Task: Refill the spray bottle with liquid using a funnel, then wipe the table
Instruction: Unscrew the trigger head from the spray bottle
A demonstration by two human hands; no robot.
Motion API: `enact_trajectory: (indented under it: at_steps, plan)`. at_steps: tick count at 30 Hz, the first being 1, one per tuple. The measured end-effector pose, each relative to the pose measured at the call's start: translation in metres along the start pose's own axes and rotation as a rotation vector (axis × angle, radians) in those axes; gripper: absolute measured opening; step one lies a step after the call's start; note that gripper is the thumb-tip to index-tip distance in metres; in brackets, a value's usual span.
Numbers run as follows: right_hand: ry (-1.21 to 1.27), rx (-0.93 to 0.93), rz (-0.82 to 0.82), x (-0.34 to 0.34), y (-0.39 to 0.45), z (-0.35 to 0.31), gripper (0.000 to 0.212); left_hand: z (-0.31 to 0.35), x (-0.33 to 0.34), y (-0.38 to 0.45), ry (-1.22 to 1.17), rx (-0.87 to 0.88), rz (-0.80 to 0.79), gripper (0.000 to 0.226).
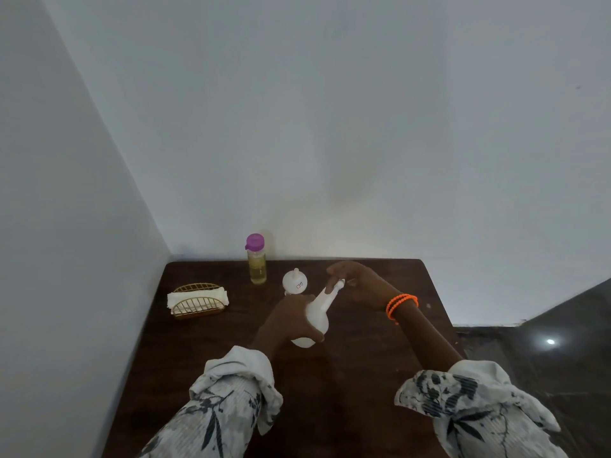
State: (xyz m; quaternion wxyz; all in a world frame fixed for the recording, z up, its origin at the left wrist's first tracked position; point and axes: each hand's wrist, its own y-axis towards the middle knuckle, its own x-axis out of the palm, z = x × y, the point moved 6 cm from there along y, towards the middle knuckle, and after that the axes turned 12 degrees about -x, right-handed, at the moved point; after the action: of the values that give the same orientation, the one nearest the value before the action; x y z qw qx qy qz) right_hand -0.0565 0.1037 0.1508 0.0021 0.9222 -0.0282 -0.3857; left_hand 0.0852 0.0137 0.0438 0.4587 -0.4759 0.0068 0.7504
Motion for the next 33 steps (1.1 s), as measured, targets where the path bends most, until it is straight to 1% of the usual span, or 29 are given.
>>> enact_trajectory:
  at_steps: [2,4,5,7,9,11,14,15,16,17,18,19,20,21,23,24,25,26,27,29,30,31,33]
  plan:
    - [0.057,0.037,0.016,0.005,-0.004,0.007,0.023,0.002,-0.002,-0.003,0.007,-0.001,0.008,0.091]
    - [0.055,0.171,0.055,0.009,-0.008,0.017,0.019,0.003,-0.006,-0.005,0.023,-0.009,0.048,0.087]
    - [0.029,0.214,0.083,0.008,-0.010,0.019,0.021,0.002,-0.008,-0.006,0.034,-0.018,0.083,0.086]
    - [-0.060,0.249,0.165,0.006,-0.012,0.023,0.032,0.000,-0.012,-0.008,0.033,-0.048,0.165,0.089]
    - [-0.162,0.265,0.238,0.006,-0.013,0.026,0.049,0.001,-0.016,-0.010,0.000,-0.062,0.227,0.089]
    - [-0.138,0.314,0.294,0.012,-0.013,0.031,0.055,0.007,-0.020,-0.010,-0.009,-0.027,0.251,0.087]
    - [-0.085,0.347,0.414,0.016,-0.014,0.030,0.062,0.016,-0.020,-0.009,0.014,0.014,0.242,0.089]
    - [-0.027,0.359,0.453,0.016,-0.014,0.029,0.057,0.017,-0.019,-0.009,0.006,0.020,0.227,0.090]
    - [0.085,0.391,0.489,0.017,-0.015,0.032,0.047,0.017,-0.017,-0.010,-0.017,0.024,0.206,0.090]
    - [0.272,0.409,0.513,0.019,-0.015,0.035,0.033,0.016,-0.014,-0.011,-0.048,0.029,0.183,0.090]
    - [0.482,0.408,0.512,0.024,-0.015,0.036,0.025,0.013,-0.012,-0.012,-0.083,0.031,0.161,0.090]
    - [0.689,0.387,0.505,0.028,-0.015,0.037,0.027,0.010,-0.010,-0.013,-0.115,0.034,0.137,0.091]
    - [0.834,0.373,0.493,0.032,-0.016,0.039,0.033,0.008,-0.009,-0.014,-0.138,0.035,0.112,0.092]
    - [0.931,0.366,0.488,0.034,-0.018,0.038,0.038,0.005,-0.008,-0.015,-0.146,0.038,0.092,0.093]
    - [0.984,0.372,0.513,0.037,-0.023,0.040,0.041,0.002,-0.007,-0.016,-0.137,0.036,0.069,0.096]
    - [0.945,0.384,0.533,0.039,-0.025,0.043,0.039,0.000,-0.008,-0.017,-0.133,0.032,0.068,0.098]
    - [0.851,0.407,0.563,0.039,-0.028,0.043,0.038,0.000,-0.009,-0.019,-0.127,0.031,0.079,0.098]
    - [0.713,0.447,0.611,0.038,-0.031,0.047,0.039,-0.001,-0.011,-0.020,-0.122,0.028,0.097,0.097]
    - [0.561,0.500,0.675,0.037,-0.035,0.053,0.044,-0.002,-0.012,-0.021,-0.112,0.018,0.117,0.096]
    - [0.244,0.639,0.850,0.034,-0.046,0.059,0.058,-0.004,-0.016,-0.022,-0.087,-0.016,0.182,0.090]
    - [0.105,0.654,0.920,0.031,-0.050,0.056,0.059,-0.006,-0.017,-0.022,-0.071,-0.040,0.212,0.088]
    - [0.027,0.617,0.945,0.031,-0.050,0.051,0.055,-0.009,-0.018,-0.021,-0.059,-0.063,0.232,0.085]
    - [-0.006,0.506,0.856,0.037,-0.040,0.039,0.039,-0.013,-0.017,-0.021,-0.054,-0.099,0.244,0.083]
